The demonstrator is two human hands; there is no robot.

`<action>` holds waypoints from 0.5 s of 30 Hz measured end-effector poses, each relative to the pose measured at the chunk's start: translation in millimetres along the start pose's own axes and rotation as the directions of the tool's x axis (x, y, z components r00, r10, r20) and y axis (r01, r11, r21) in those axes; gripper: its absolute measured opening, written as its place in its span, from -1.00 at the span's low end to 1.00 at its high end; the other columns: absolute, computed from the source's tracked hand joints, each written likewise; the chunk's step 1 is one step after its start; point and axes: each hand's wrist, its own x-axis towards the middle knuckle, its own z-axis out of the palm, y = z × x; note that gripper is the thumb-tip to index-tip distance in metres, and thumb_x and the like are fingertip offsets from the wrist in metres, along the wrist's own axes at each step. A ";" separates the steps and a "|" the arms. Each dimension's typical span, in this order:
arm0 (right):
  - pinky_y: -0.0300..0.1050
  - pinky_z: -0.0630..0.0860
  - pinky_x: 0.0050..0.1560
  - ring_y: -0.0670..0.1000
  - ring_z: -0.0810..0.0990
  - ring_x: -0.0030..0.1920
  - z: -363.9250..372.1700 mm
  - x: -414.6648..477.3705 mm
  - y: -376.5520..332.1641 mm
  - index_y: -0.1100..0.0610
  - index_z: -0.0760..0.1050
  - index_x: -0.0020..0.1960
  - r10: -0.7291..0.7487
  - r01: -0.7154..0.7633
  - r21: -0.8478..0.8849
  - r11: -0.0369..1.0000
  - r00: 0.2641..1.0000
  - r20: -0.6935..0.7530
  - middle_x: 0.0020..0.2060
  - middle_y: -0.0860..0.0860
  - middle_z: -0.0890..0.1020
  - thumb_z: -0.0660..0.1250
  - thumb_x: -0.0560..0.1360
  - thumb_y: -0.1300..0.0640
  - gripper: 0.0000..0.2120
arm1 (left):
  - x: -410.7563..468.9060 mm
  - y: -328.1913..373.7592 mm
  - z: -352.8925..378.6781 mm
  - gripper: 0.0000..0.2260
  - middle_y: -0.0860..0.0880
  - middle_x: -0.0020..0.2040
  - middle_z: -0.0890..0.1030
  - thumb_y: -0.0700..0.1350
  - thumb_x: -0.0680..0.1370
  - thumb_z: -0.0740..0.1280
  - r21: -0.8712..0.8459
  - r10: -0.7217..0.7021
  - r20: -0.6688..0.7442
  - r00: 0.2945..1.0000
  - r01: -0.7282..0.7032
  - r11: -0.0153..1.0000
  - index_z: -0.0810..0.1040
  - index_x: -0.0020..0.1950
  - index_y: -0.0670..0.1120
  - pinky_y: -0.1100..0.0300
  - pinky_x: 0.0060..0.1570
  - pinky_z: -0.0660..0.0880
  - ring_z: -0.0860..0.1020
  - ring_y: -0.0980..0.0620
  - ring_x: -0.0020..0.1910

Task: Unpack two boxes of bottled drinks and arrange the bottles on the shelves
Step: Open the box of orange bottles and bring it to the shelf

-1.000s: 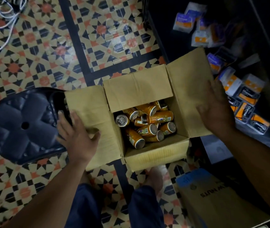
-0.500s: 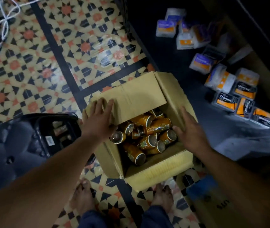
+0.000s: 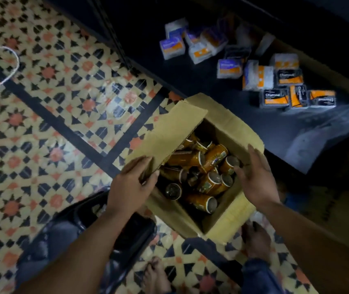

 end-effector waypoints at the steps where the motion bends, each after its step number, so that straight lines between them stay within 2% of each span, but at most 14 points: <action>1: 0.16 0.23 0.57 0.08 0.09 0.64 3.7 -6.2 -5.0 -0.11 0.02 0.67 0.012 -0.011 0.028 1.000 1.000 -0.028 0.65 -0.01 0.12 0.30 0.66 -0.05 -0.31 | 2.8 0.4 -7.3 -0.61 -0.06 0.22 0.67 0.11 0.58 0.39 -0.016 0.018 -0.004 1.000 -0.018 1.000 0.63 0.33 -0.07 0.18 0.12 0.59 0.66 -0.04 0.12; 3: 0.13 0.20 0.58 0.08 0.11 0.63 9.8 -16.8 -14.8 -0.07 0.03 0.67 0.035 -0.029 0.081 0.996 0.997 -0.071 0.64 0.02 0.17 0.31 0.65 -0.06 -0.30 | 10.2 0.0 -21.3 -0.64 -0.06 0.22 0.67 0.05 0.61 0.39 -0.052 0.043 0.020 0.999 -0.041 0.998 0.62 0.35 -0.08 0.29 0.10 0.54 0.65 0.01 0.12; 5: 0.12 0.21 0.58 0.07 0.15 0.62 15.1 -26.1 -23.2 -0.06 0.02 0.67 0.051 -0.039 0.130 0.991 0.994 -0.094 0.63 0.02 0.20 0.32 0.63 -0.09 -0.27 | 17.8 -1.5 -33.4 -0.60 -0.04 0.28 0.65 0.08 0.64 0.31 -0.058 0.069 0.051 0.996 -0.066 0.996 0.52 0.45 -0.02 0.17 0.09 0.61 0.64 0.01 0.14; 8: 0.14 0.25 0.55 0.05 0.19 0.60 19.1 -39.9 -36.1 -0.16 -0.03 0.66 0.094 -0.070 0.244 0.967 0.992 -0.088 0.63 -0.03 0.19 0.32 0.61 -0.14 -0.24 | 26.4 -3.5 -46.6 -0.52 -0.02 0.37 0.58 0.11 0.69 0.17 -0.018 0.042 0.111 0.993 -0.040 0.999 0.21 0.61 0.15 -0.02 -0.04 0.63 0.65 -0.12 0.10; 11: 0.08 0.27 0.50 0.05 0.23 0.58 23.2 -52.8 -40.2 -0.19 -0.08 0.66 0.133 -0.104 0.313 0.944 0.989 -0.071 0.64 -0.04 0.15 0.33 0.61 -0.13 -0.21 | 26.7 -6.4 -51.7 -0.45 -0.09 0.32 0.56 -0.02 0.71 0.14 0.049 0.107 0.114 0.988 -0.113 0.992 -0.04 0.61 0.30 0.02 -0.09 0.56 0.61 -0.17 0.10; 14: 0.09 0.28 0.50 0.05 0.24 0.58 25.3 -57.7 -39.1 -0.20 -0.08 0.66 0.145 -0.115 0.344 0.932 0.988 -0.061 0.64 -0.06 0.16 0.33 0.60 -0.16 -0.20 | 34.1 -18.5 -52.9 -0.33 -0.12 0.26 0.53 -0.17 0.69 0.16 0.084 0.211 0.132 0.969 -0.223 0.971 -0.10 0.60 0.35 0.02 -0.22 0.61 0.59 -0.06 -0.07; 15: 0.09 0.28 0.51 0.05 0.23 0.58 25.4 -57.7 -40.1 -0.21 -0.08 0.66 0.146 -0.117 0.355 0.927 0.988 -0.056 0.64 -0.07 0.16 0.33 0.60 -0.17 -0.20 | 37.8 -21.8 -54.1 -0.33 -0.11 0.23 0.53 -0.18 0.68 0.16 0.095 0.210 0.144 0.967 -0.225 0.970 -0.09 0.61 0.33 0.09 -0.29 0.57 0.53 0.01 -0.14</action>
